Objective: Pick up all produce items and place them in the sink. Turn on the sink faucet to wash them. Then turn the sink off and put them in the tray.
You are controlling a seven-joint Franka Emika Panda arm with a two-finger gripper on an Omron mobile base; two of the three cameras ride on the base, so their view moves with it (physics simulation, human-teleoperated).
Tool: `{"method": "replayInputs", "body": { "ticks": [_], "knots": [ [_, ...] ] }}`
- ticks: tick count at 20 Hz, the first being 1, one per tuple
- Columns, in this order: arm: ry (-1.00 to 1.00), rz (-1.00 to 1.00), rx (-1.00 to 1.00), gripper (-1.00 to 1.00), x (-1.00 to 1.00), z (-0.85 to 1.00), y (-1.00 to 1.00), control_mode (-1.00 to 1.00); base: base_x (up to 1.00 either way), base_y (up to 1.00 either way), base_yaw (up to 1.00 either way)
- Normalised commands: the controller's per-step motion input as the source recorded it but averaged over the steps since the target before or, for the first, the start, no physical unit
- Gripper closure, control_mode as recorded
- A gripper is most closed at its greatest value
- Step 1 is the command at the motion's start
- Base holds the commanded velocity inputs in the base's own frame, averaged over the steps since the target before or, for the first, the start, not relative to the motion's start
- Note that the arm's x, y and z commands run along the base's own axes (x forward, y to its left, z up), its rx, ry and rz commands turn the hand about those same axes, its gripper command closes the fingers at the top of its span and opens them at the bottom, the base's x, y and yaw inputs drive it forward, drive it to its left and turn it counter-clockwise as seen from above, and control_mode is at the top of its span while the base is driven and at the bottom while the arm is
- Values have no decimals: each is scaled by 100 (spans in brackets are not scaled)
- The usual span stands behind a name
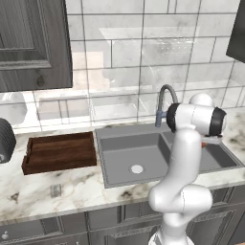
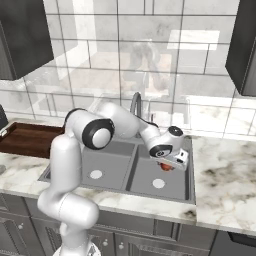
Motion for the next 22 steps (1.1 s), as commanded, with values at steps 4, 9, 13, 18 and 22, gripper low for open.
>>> {"method": "replayInputs", "body": {
  "ticks": [4, 9, 13, 18, 22],
  "knots": [
    [8, 11, 0, 100, 20, -41, 7, -100, 0, 0, 0],
    [7, 11, 0, 100, 17, -35, 8, -100, 0, 0, 0],
    [4, 8, -1, 100, 5, -28, 10, -100, 0, 0, 0],
    [3, 8, 0, 100, 4, -25, 6, -100, 0, 0, 0],
    [4, 8, 0, 100, 1, -26, 6, -100, 0, 0, 0]
  ]
}}
